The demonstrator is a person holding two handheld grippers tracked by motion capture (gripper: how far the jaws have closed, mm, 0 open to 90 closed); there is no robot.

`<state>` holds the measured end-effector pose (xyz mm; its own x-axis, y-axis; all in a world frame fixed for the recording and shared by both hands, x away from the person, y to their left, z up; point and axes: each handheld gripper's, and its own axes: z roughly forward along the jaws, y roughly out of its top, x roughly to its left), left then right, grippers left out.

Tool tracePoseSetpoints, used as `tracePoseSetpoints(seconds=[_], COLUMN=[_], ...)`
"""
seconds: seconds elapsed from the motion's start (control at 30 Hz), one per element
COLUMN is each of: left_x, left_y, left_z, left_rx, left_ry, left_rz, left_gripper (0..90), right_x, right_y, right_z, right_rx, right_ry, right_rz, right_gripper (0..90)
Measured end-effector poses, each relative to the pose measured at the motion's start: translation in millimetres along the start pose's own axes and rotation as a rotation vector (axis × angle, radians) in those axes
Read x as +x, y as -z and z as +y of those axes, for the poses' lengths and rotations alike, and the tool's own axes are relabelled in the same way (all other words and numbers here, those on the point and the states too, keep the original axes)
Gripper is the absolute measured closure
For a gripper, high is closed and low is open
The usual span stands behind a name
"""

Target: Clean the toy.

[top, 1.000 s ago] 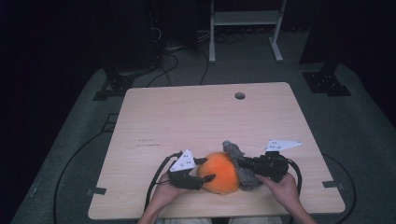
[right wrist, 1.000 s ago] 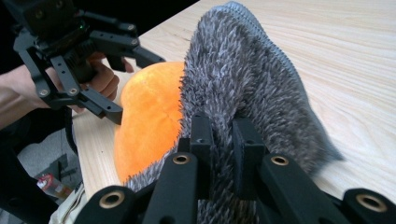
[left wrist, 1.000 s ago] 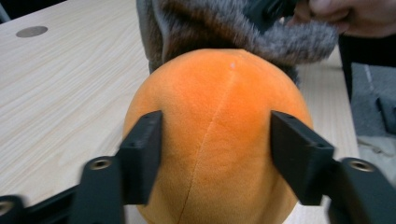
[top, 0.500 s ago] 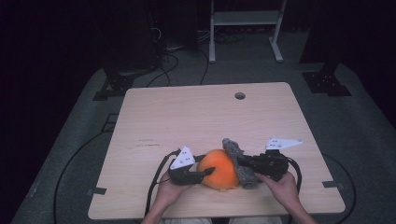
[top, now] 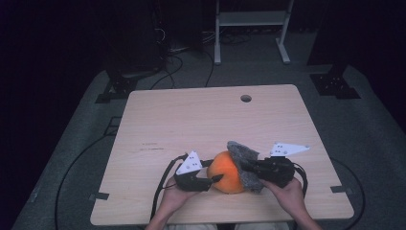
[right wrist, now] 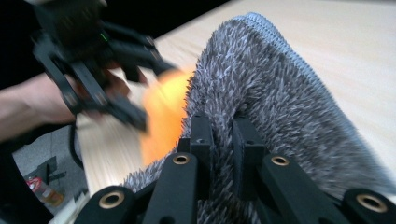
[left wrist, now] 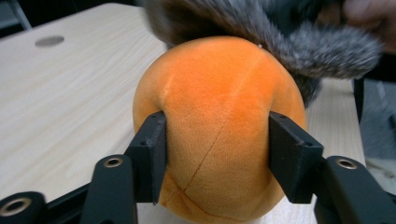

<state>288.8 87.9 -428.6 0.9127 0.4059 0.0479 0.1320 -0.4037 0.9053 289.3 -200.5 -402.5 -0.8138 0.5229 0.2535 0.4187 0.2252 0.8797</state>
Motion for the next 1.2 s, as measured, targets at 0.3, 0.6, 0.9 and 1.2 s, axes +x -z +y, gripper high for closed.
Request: tracePoseSetpoints(seconds=[0.3, 0.6, 0.9, 1.2], left_x=[1.4, -1.8, 13.0, 3.1], left_y=[0.1, -2.5, -16.3, -12.4], left_z=[-1.3, 7.0, -2.6, 4.9], left_rx=[-0.024, -0.065, 0.015, -0.033], left_ry=[0.025, 0.035, 0.188, 0.103], left_rz=[-0.011, 0.024, -0.08, -0.004], left_gripper=[38.2, 47.6, 12.7, 42.4], right_x=[-18.1, 14.3, -0.2, -0.8], right_y=[1.4, 7.4, -5.6, 15.4], right_z=[-14.0, 11.8, 2.0, 1.4], right_rx=[0.042, -0.036, -0.019, -0.037], right_ry=[-0.018, 0.082, 0.035, 0.036], right_rz=[-0.068, -0.034, -0.028, -0.121], right_gripper=[80.3, 80.3, 80.3, 80.4])
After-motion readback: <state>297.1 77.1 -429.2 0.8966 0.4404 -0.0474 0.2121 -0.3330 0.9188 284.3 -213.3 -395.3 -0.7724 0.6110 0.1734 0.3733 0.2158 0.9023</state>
